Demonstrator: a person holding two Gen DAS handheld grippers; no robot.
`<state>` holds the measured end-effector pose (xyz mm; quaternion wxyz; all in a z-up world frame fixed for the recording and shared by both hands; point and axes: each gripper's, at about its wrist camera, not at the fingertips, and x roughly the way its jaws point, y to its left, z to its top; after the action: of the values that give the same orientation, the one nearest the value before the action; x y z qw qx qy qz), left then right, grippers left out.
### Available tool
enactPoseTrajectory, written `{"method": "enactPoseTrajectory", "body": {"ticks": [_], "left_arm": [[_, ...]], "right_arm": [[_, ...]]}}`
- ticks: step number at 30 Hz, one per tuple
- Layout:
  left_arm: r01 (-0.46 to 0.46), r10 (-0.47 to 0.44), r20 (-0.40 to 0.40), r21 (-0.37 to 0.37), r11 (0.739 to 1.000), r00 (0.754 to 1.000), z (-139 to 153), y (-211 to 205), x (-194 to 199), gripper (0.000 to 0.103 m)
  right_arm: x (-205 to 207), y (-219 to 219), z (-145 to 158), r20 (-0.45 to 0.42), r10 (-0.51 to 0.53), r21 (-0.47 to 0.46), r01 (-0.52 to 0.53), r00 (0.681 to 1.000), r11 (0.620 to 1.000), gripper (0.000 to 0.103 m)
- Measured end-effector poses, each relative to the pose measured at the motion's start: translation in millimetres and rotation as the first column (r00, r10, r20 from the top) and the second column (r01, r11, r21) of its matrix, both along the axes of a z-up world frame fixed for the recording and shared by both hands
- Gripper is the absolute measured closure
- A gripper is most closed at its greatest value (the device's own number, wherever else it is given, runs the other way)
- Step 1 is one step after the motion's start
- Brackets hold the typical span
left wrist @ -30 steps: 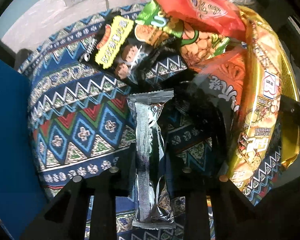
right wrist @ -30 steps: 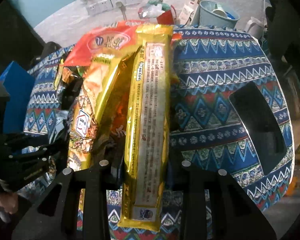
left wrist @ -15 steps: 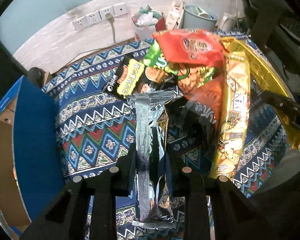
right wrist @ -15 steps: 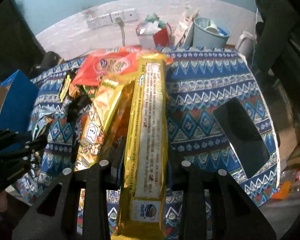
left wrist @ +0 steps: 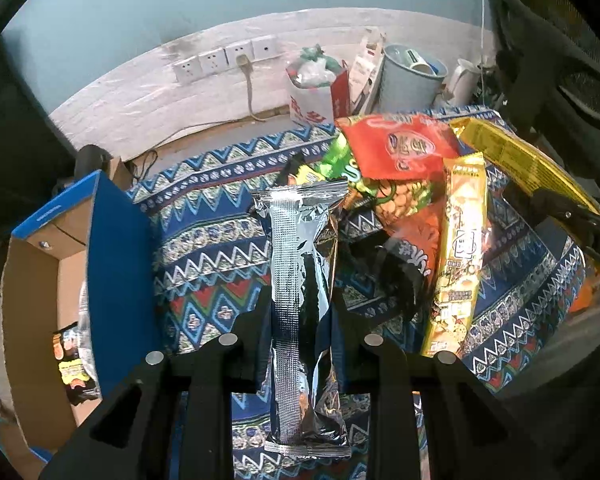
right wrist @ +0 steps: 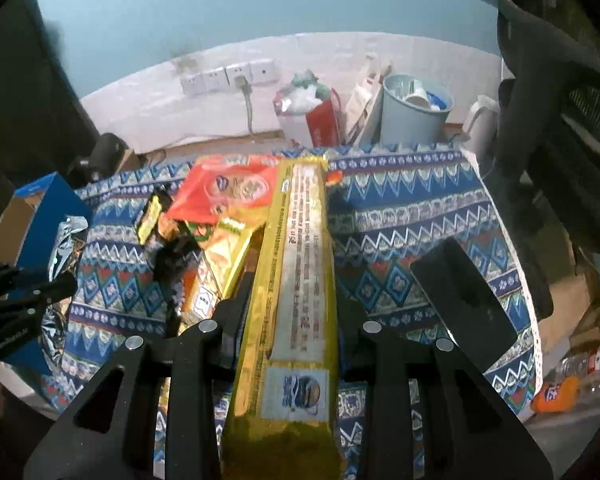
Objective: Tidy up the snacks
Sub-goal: 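Carry both bars over the cardboard box and lower them inside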
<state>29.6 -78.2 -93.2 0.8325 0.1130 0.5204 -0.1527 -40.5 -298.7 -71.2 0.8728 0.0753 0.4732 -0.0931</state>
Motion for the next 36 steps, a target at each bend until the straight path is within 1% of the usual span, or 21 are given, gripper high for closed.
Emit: {"method": "enactPoseTrajectory", "body": {"ticks": [4,9,21,26,36], "left_arm": [[-0.015,0.015,0.020,-0.002,1.000,1.000,8.8,10.7,-0.1,0.077],[-0.038,0.039,0.022,-0.022,0.999,0.999,17.6,24.9,1.2,0.077],[-0.080,0.082,0.078,-0.028,0.996,0.994,40.0,59.7,0.7,0.077],[-0.102,0.105,0.089,-0.037,0.994,0.991,45.7,74.9,1.1,0.077],[-0.172,0.178,0.092,-0.064,0.983,0.980,51.0,117.0,6.3,0.077]], "right_arm": [[3.2,7.0,8.5,0.027,0.020,0.007,-0.020,0.999,1.000,0.072],[8.1,22.8,16.4,0.051,0.060,-0.006,-0.060,0.997,0.998,0.072],[26.7,62.8,28.5,0.074,0.150,0.007,-0.151,0.986,0.988,0.072],[36.4,82.3,33.7,0.083,0.186,0.016,-0.188,0.979,0.982,0.072],[60.3,127.9,42.8,0.092,0.261,0.023,-0.264,0.961,0.964,0.072]]}}
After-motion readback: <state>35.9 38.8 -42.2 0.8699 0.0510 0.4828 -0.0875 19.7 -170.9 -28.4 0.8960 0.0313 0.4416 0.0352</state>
